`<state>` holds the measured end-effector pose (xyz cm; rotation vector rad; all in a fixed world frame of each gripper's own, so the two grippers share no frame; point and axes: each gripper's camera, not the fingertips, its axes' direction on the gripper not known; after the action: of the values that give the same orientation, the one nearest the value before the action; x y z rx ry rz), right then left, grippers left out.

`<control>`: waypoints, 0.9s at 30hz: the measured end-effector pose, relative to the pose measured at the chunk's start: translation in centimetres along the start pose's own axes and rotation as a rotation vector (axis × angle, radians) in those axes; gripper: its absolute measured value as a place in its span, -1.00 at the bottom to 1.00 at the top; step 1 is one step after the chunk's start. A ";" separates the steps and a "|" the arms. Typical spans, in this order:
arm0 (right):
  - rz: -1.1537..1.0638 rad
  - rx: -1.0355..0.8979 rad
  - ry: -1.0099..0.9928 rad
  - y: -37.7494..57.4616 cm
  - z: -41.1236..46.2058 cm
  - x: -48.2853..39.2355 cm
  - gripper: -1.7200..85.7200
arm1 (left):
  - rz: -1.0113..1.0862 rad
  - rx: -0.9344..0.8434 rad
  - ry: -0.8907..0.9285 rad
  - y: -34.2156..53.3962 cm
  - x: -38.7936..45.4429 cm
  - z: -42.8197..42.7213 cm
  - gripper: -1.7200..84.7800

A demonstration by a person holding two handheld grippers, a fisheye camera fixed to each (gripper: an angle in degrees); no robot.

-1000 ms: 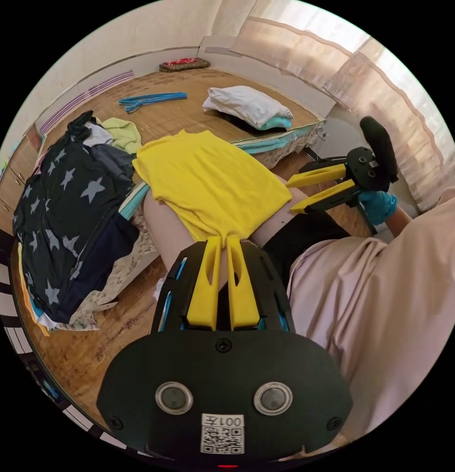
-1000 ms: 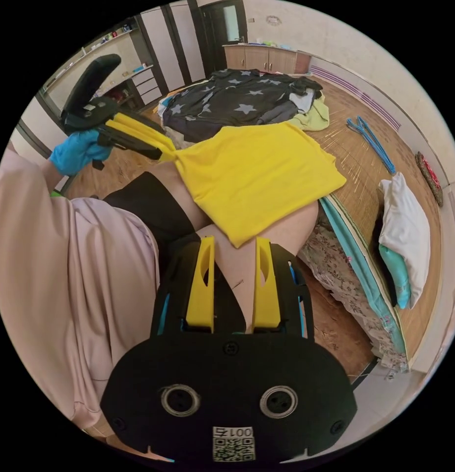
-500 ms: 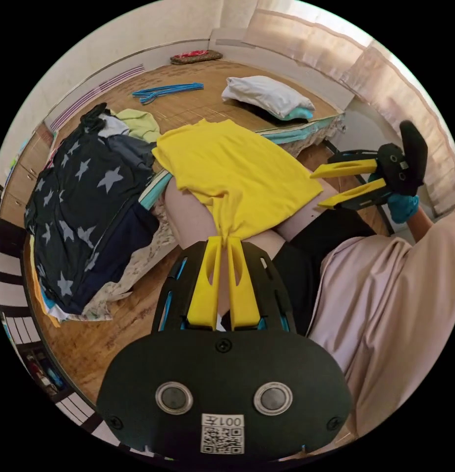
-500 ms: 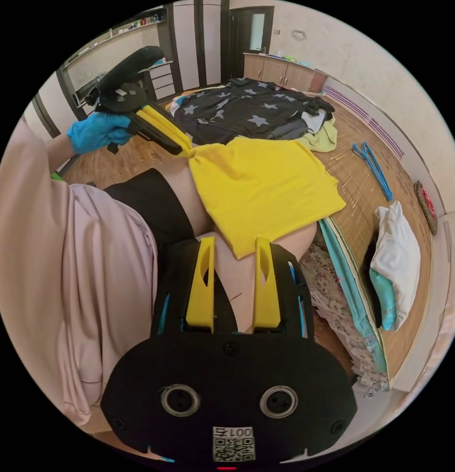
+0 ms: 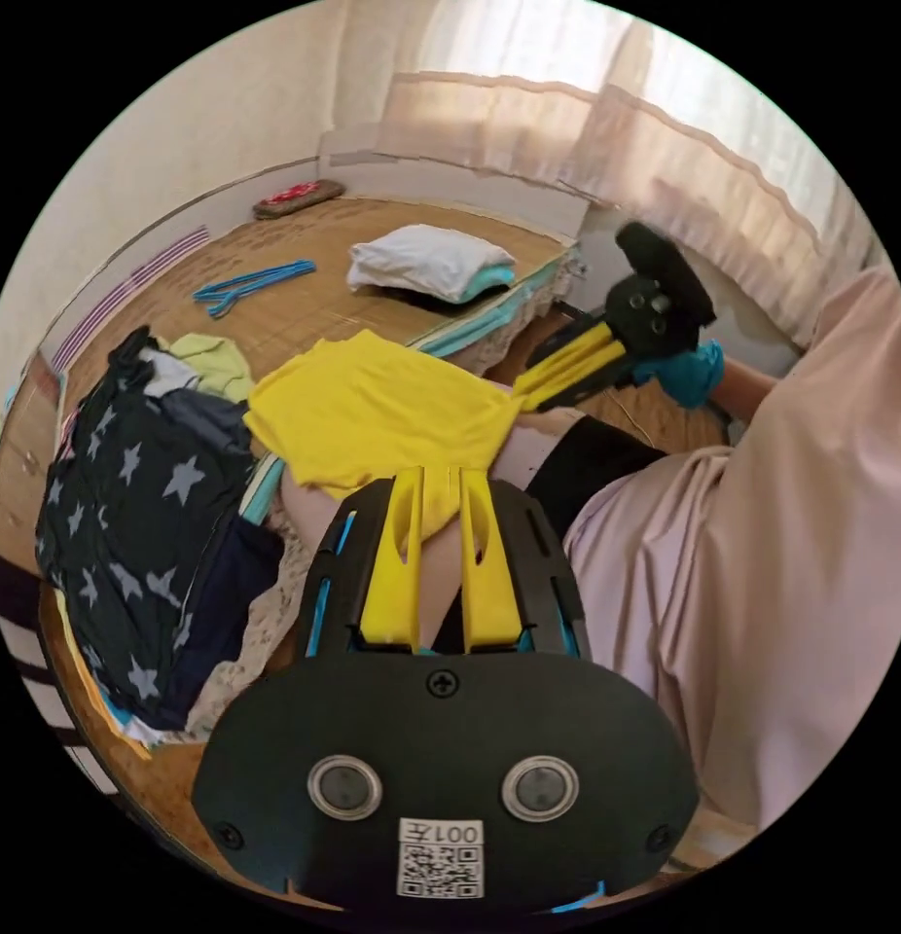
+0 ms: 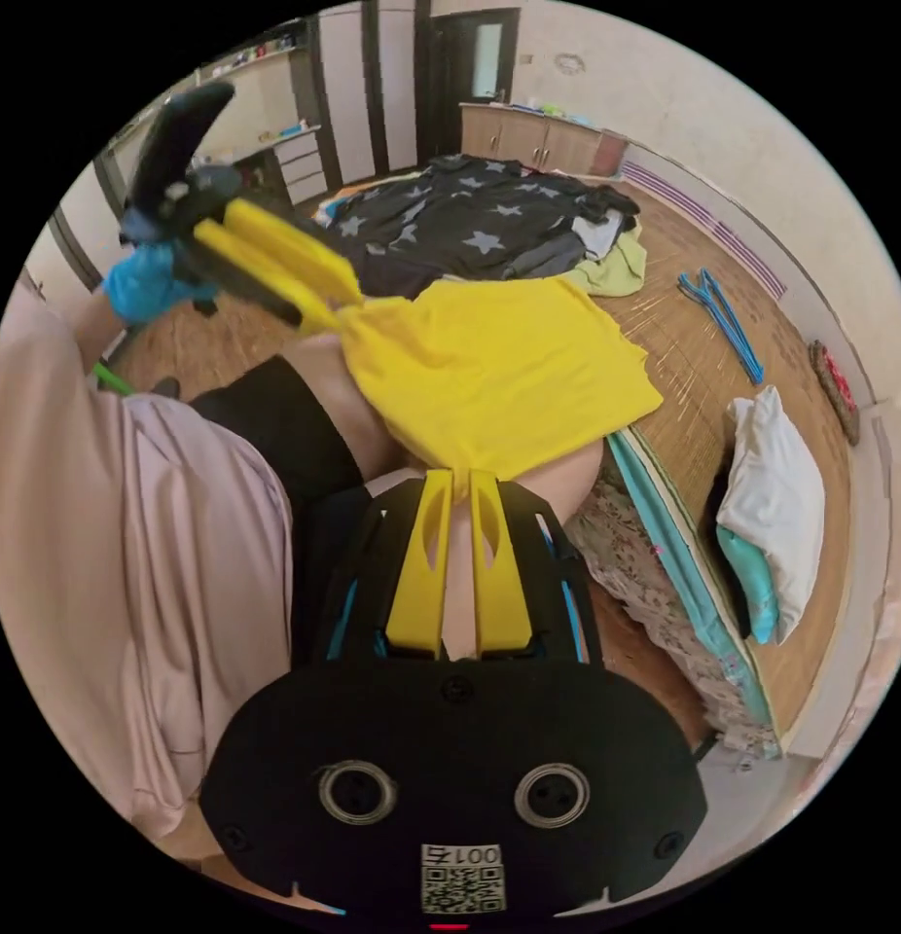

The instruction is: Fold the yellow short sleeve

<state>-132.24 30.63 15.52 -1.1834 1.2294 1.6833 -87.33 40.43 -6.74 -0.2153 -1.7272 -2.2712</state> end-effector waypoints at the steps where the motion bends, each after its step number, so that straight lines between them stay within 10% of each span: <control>1: 0.027 0.029 -0.019 0.0 -0.9 0.7 -0.91 | 0.030 -0.028 0.001 -0.5 0.7 0.8 -0.86; 27: 0.056 0.120 -0.020 0.4 -7.1 6.7 -0.90 | 0.008 0.009 -0.317 -3.1 3.1 -4.9 -0.99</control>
<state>-132.88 23.92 8.39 -1.0660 1.3430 1.6334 -90.94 36.11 -10.01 -0.6087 -1.8783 -2.3220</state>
